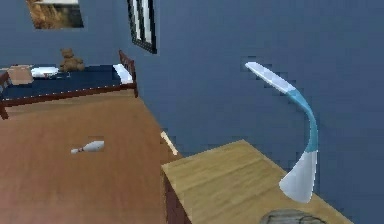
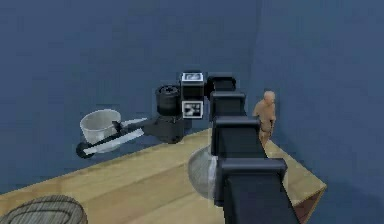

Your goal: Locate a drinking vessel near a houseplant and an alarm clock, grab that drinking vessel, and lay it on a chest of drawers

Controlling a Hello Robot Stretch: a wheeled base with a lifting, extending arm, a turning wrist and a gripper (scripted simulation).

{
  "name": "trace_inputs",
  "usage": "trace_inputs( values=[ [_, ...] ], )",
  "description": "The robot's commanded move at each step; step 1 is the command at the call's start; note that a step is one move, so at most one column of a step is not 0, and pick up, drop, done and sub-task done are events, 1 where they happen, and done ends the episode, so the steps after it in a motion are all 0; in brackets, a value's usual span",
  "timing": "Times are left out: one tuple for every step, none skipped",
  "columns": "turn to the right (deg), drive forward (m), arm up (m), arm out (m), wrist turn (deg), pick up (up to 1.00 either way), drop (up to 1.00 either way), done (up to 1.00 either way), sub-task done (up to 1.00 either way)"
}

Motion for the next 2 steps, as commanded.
trace_inputs(
  values=[
    [0.0, 0.0, 0.0, 0.0, 0.0, 0.0, 1.0, 0.0, 0.0],
    [0.0, 0.0, 0.0, -0.1, 0.0, 0.0, 0.0, 0.0, 0.0]
  ],
)
